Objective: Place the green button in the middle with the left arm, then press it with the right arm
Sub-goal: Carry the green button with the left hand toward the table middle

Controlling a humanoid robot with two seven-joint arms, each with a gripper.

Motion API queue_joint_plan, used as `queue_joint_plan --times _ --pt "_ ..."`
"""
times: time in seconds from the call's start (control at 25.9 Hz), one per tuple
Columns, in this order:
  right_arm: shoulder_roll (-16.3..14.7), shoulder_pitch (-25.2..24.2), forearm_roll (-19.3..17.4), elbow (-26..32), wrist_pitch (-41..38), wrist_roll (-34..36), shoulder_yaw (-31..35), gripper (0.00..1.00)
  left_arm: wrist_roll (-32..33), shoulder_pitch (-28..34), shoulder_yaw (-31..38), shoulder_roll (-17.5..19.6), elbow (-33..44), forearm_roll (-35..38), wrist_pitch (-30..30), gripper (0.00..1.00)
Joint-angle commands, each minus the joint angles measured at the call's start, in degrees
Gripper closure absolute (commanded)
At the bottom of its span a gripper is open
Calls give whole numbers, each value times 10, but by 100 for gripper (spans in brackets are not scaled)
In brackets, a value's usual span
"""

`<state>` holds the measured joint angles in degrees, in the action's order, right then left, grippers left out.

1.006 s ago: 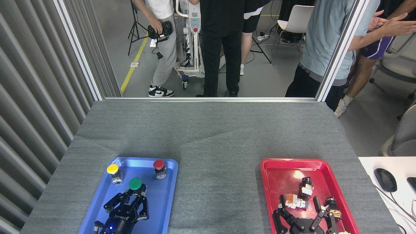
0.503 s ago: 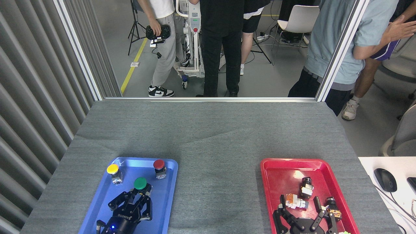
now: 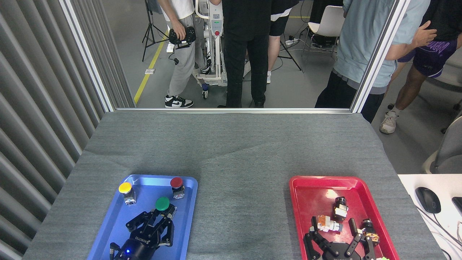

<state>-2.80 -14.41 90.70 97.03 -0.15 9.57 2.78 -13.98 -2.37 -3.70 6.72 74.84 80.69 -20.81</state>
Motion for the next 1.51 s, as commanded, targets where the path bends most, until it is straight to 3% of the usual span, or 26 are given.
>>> queue_joint_plan --times 0.0,0.35,0.74,0.93,1.12,1.47 --pt "0 0 -1 0 0 0 0 0 3 -4 -1 -1 5 0 -13 100" --pt "1 0 -1 0 0 0 0 0 11 -66 -83 -12 -19 3 -19 100" --pt "1 0 -1 0 0 0 0 0 51 -143 -156 -53 -103 10 -20 100" --pt "1 0 0 0 -1 0 0 0 57 -186 -186 -107 -189 24 -17 100" --pt "1 0 0 0 -1 0 0 0 49 -188 -187 -143 -224 61 21 100" --pt "0 0 -1 0 0 0 0 0 26 -183 -197 -142 -245 60 33 100"
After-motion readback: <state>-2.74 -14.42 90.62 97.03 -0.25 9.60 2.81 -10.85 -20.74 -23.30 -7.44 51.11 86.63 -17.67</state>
